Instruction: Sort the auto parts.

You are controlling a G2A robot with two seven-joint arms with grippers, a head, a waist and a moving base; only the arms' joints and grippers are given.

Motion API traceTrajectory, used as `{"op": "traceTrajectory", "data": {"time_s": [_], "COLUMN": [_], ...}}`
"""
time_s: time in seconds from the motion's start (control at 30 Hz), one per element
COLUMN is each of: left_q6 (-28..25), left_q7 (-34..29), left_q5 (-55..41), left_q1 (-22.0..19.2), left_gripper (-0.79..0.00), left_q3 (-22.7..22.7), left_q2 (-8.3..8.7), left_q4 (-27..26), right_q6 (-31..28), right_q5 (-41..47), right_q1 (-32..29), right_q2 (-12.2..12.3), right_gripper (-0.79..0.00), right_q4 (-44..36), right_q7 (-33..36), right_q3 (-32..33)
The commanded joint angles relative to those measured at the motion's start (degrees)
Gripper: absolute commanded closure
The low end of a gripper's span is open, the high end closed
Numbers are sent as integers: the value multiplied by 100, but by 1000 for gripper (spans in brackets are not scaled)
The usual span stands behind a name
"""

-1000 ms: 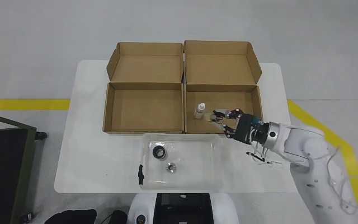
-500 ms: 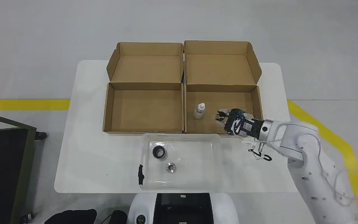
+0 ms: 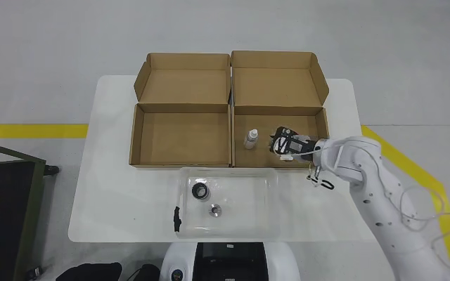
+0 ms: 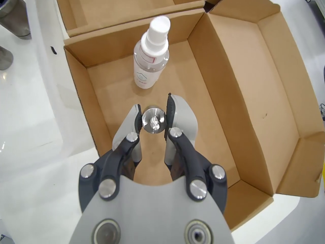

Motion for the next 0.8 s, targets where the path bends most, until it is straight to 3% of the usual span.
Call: {"op": "traceTrajectory", "data": {"time_s": [0.0,0.5,0.57,0.77], "left_q6": [0,0,0,0], "left_q7": [0,0,0,0], "left_q5": [0,0,0,0], "left_q1": [0,0,0,0], "left_gripper": [-785,-785,-785,-785], "left_q3": [0,0,0,0], "left_q2": [0,0,0,0], "left_q4": [0,0,0,0], "right_q6": [13,78,84,33], "right_q5": [-20,-20,4,4], "right_q1": [106,816,883,1033], "right_q2": [-15,-171,-188,-217], "right_gripper": [0,0,-86,-222], "right_q4": [113,901,975,1122], "right_q7": [62,401,400,434], "right_q3": [-95,-847,-906,-1037]}}
